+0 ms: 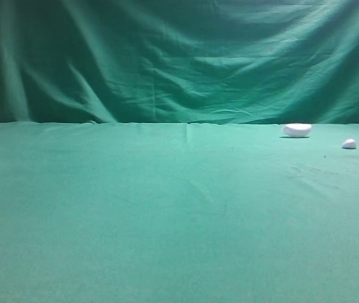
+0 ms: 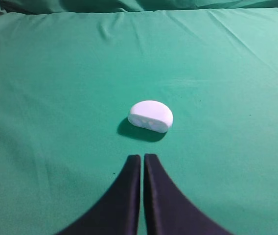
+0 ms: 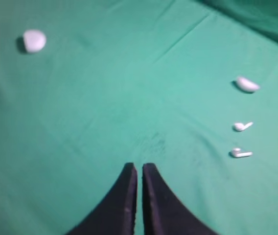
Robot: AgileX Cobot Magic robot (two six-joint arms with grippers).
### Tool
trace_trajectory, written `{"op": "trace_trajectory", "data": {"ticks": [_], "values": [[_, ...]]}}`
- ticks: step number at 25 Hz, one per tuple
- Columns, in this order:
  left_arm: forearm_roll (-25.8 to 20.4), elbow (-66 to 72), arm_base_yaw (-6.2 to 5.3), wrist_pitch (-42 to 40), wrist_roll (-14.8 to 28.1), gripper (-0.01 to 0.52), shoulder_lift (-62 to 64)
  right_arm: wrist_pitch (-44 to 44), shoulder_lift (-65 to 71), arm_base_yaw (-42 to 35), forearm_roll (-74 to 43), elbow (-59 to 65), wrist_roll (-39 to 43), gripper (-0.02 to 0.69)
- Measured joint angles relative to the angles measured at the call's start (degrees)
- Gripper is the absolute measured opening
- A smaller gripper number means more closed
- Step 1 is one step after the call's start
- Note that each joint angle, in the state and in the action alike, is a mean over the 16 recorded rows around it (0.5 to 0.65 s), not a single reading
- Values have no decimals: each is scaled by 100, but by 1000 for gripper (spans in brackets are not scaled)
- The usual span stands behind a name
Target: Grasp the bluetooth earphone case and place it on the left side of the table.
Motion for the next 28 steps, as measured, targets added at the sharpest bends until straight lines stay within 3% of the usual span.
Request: {"op": "trace_trajectory", "data": {"ticks": [15, 28], "values": [[0, 0, 0, 0, 0, 0, 0, -2690, -2327, -2528, 57, 3541, 1086, 0], [0, 0, 0, 0, 0, 0, 0, -3395, -2646, -3384, 245, 4539, 1214, 0]]}}
